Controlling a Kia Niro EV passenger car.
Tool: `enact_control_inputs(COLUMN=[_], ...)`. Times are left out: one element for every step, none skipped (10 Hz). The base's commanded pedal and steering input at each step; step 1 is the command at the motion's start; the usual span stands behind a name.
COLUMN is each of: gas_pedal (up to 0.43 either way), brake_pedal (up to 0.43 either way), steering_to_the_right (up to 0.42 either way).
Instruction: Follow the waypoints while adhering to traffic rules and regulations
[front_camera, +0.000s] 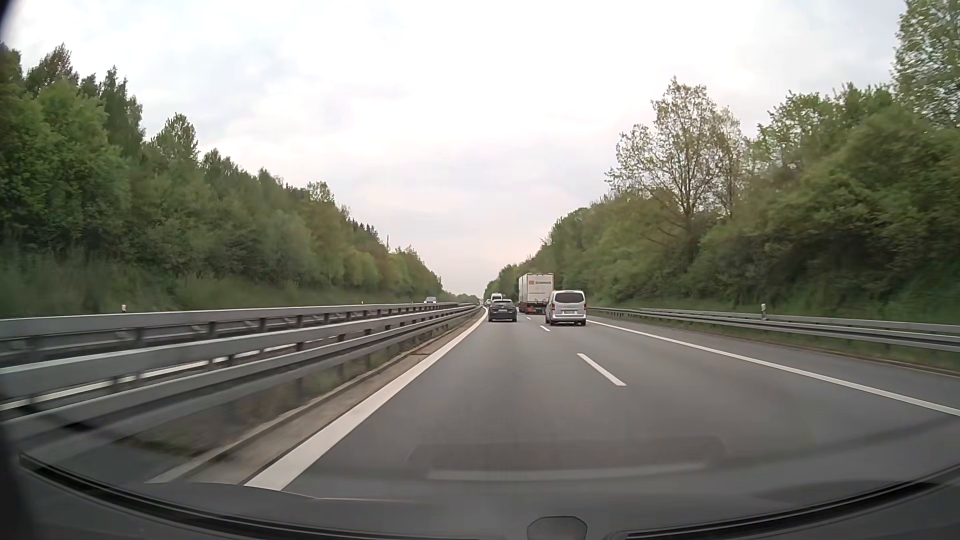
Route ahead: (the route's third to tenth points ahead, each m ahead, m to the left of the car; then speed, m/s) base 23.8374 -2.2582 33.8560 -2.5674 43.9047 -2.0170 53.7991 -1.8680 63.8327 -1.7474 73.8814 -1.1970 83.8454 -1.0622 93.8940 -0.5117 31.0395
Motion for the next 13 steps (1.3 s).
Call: enact_control_inputs(gas_pedal=[0.189, 0.189, 0.189, 0.189, 0.189, 0.189, 0.189, 0.189, 0.189, 0.189, 0.189, 0.189, 0.189], brake_pedal=[0.0, 0.0, 0.0, 0.0, 0.0, 0.0, 0.0, 0.0, 0.0, 0.0, 0.0, 0.0, 0.0], steering_to_the_right=[-0.004, -0.004, -0.004, -0.004, -0.004, -0.004, -0.004, -0.004, -0.003, -0.004, -0.004, -0.003, -0.003])
